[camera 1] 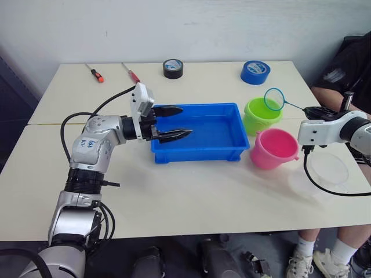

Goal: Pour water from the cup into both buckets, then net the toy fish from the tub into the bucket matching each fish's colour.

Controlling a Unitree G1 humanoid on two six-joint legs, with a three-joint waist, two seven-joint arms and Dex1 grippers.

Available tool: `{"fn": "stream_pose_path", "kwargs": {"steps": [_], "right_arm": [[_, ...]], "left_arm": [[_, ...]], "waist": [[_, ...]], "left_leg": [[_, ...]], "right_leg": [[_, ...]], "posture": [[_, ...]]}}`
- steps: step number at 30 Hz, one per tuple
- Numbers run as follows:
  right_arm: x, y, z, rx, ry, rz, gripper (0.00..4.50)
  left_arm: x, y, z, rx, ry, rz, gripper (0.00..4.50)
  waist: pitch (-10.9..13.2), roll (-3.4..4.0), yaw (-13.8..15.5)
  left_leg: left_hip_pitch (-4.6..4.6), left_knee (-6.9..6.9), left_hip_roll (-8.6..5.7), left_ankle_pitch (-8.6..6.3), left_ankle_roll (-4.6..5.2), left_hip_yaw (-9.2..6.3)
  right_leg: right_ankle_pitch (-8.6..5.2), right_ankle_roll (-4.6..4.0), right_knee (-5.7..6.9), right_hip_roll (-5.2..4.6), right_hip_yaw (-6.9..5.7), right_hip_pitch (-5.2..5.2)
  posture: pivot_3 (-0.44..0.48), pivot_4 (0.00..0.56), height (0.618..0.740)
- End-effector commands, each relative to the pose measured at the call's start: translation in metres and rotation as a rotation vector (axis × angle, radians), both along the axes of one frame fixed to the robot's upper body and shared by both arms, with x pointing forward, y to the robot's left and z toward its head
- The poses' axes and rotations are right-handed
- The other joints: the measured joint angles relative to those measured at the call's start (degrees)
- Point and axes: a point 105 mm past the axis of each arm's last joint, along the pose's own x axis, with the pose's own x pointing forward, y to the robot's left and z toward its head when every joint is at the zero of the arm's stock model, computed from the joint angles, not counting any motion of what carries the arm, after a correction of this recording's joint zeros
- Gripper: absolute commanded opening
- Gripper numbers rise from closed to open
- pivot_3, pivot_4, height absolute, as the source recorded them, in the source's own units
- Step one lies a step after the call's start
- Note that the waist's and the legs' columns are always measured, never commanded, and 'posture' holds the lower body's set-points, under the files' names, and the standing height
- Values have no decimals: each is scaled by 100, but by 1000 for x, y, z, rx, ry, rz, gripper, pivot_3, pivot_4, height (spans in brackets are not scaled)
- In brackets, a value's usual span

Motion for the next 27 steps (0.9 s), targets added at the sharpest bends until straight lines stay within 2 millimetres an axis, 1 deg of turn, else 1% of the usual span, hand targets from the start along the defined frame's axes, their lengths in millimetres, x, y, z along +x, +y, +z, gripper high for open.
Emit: {"fn": "stream_pose_path", "kwargs": {"steps": [1,2,4,6,8,10,12,15,17,22,27], "right_arm": [[-2,24,31,492,6,75,0],[-4,38,27,563,69,132,0],[-10,61,21,642,169,207,0],[-16,94,10,750,307,285,0],[-18,120,0,809,398,339,0],[-16,138,-9,825,455,366,0],[-14,152,-17,819,505,385,0],[-8,168,-29,805,559,399,0],[-1,174,-38,774,577,399,0],[19,174,-54,665,570,357,0],[26,185,-62,677,594,374,0]], "left_arm": [[3,22,0,33,-27,71,4477],[3,28,-4,45,-21,87,4477],[1,36,-10,67,-8,104,4477],[-3,50,-22,109,14,131,4477],[-7,67,-32,154,29,170,4477],[-13,82,-36,176,48,202,4477],[-19,93,-39,192,66,218,4477],[-26,105,-41,214,79,246,4477],[-30,110,-41,219,78,269,4477],[-32,112,-37,207,59,310,4477],[-34,112,-35,201,51,328,4477]], "waist": [[0,-1,-28],[0,-1,-28],[1,0,6],[1,1,16],[0,0,13],[0,0,4],[0,-1,14],[0,-1,27],[-1,-3,34],[-2,-5,23],[-2,-4,-28]], "left_leg": [[5,2,3,0,-1,3],[8,1,3,1,-3,7],[11,1,7,4,-8,-1],[10,0,8,4,-8,-4],[5,2,8,4,-8,-5],[5,4,11,2,-7,-5],[3,4,9,2,-6,-6],[-5,5,5,-2,0,-10],[-6,5,3,-4,3,-9],[-8,4,-2,-6,7,-11],[-9,2,1,-5,5,-10]], "right_leg": [[0,0,1,4,-1,4],[0,0,7,7,-4,5],[0,0,14,7,-5,4],[0,-1,15,4,-6,3],[0,-1,14,0,-7,-1],[0,-2,14,-1,-7,0],[-1,-5,21,-4,-9,-4],[-2,-8,21,-11,-16,-12],[-2,-8,14,-15,-16,-10],[-2,-8,12,-18,-19,-11],[-2,-8,15,-12,-18,-14]], "posture": [[0,150,740],[0,150,740],[0,150,740],[0,150,740],[0,150,740],[0,150,740],[0,150,740],[0,150,740],[0,150,740],[0,150,740],[0,150,740]]}}
